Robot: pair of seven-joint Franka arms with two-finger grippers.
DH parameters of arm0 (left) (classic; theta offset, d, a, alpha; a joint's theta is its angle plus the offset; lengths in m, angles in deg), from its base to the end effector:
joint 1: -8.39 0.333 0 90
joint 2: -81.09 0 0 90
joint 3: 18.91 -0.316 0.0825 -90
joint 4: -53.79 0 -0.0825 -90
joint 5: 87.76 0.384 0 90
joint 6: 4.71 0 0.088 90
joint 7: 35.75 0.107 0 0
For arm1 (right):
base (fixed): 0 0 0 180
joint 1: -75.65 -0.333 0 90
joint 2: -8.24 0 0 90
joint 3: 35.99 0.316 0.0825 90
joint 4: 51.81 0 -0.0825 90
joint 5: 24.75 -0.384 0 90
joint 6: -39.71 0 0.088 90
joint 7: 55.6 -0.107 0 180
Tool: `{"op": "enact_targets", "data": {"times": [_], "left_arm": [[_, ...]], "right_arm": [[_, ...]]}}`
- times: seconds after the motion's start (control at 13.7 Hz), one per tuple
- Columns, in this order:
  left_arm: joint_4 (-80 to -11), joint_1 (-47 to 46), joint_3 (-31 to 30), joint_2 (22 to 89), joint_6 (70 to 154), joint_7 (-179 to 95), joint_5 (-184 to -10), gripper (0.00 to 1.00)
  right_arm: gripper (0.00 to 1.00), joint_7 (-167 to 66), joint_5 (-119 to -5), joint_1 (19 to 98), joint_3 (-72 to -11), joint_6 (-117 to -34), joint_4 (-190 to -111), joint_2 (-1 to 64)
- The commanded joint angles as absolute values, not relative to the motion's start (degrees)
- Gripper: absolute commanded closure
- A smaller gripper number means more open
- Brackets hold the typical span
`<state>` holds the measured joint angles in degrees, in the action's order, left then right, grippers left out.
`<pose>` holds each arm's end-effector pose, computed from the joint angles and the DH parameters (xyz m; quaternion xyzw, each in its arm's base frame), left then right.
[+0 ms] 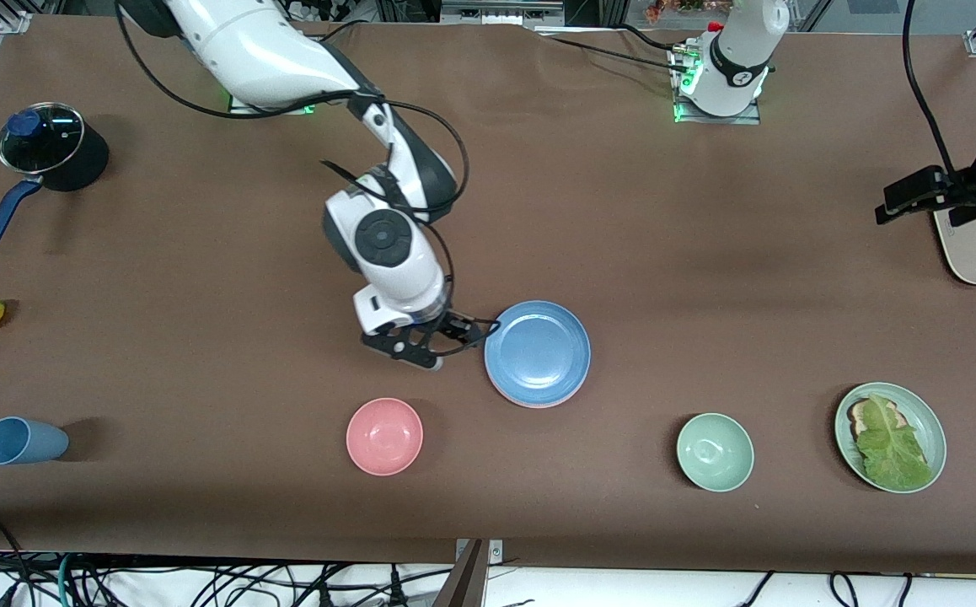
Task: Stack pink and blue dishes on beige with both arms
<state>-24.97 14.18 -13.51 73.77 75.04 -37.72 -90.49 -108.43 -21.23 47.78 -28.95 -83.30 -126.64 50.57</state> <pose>0.5750 0.0021 0.6289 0.9979 0.0177 -0.0553 0.0289 0.6303 0.4095 0.3145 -0.9858 0.1582 -0.0292 0.0472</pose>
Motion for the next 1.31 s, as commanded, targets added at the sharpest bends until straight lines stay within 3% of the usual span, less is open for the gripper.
{"op": "enact_targets", "data": {"times": [0.0,0.51,0.87,1.24], "left_arm": [[-23.82,13.93,-13.10,74.67,72.99,-39.53,-89.43,0.00],[-23.91,13.22,-13.02,74.76,72.99,-39.44,-89.25,0.00],[-23.91,13.14,-13.02,74.67,72.99,-39.61,-89.25,0.00],[-23.91,13.31,-13.11,74.67,72.99,-39.70,-89.25,0.00]], "right_arm": [[0.00,-99.31,-20.88,51.03,-30.01,-75.20,-127.92,45.17],[0.00,-73.38,-27.48,63.42,-31.68,-58.13,-129.41,32.53],[0.00,-64.40,-27.04,67.39,-33.53,-47.50,-134.41,20.93],[0.00,-60.27,-26.60,68.35,-35.29,-43.70,-137.15,12.99]]}}
